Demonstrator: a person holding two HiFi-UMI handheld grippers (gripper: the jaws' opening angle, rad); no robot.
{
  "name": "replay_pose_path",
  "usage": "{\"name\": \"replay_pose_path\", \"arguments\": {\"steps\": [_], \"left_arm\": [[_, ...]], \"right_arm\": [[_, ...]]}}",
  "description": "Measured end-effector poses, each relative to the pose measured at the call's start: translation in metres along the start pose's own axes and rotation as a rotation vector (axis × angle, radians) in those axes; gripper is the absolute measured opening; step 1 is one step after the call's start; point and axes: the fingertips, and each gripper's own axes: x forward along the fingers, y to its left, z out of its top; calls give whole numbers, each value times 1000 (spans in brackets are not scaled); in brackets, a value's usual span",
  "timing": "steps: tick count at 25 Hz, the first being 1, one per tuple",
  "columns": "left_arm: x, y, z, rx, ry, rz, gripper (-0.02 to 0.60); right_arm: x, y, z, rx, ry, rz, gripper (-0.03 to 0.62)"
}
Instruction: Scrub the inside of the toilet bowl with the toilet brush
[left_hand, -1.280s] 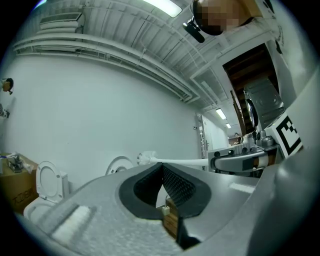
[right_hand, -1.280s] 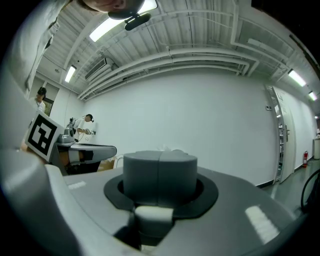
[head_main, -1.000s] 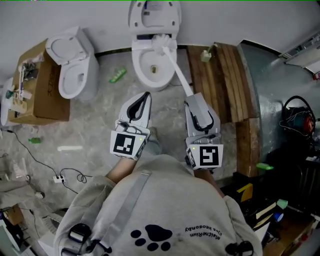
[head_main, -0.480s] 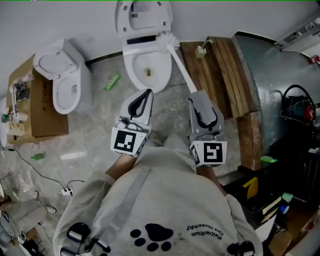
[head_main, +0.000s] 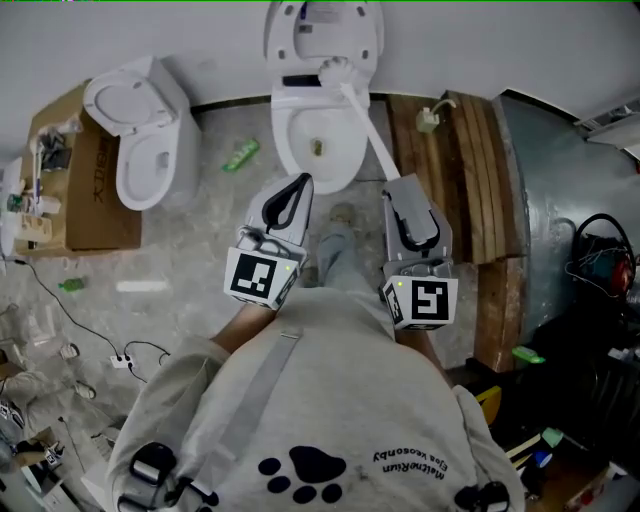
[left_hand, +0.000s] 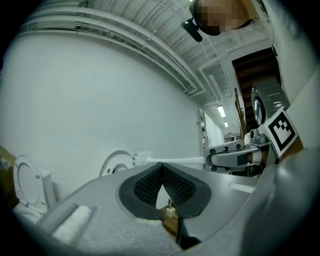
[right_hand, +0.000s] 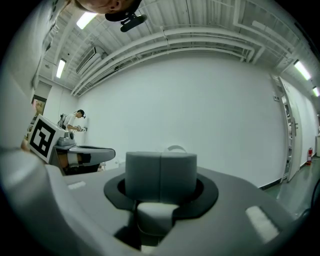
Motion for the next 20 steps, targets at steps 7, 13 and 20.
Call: {"name": "replay_pose_path", "arguments": {"steps": [7, 13, 20], "left_arm": [[57, 36, 0, -10, 23, 49, -6], [118, 60, -10, -15, 39, 77, -6], [181, 86, -13, -12, 45, 147, -6]], "right_arm": [[66, -25, -8, 14, 23, 52, 149], [132, -58, -20, 11, 57, 107, 149], [202, -93, -18, 6, 60, 197, 149]]}}
